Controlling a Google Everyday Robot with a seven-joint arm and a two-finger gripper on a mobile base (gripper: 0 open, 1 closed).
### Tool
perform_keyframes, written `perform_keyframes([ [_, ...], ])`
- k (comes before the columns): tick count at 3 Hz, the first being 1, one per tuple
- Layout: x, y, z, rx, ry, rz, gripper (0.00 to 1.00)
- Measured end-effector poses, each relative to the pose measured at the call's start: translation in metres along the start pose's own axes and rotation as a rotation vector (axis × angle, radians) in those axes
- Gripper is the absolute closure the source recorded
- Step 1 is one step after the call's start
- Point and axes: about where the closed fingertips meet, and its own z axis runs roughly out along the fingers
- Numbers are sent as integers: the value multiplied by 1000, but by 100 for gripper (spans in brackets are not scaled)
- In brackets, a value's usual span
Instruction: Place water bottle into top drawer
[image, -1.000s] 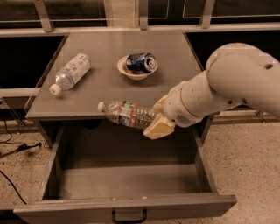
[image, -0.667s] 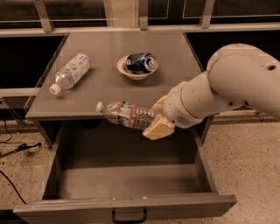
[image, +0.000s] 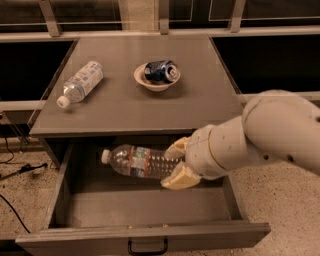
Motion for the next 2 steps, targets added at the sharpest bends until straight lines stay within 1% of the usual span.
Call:
perform_keyframes([
  [1, 11, 21, 18, -43, -17, -58, 100],
  [2, 21, 29, 39, -69, -28, -96, 100],
])
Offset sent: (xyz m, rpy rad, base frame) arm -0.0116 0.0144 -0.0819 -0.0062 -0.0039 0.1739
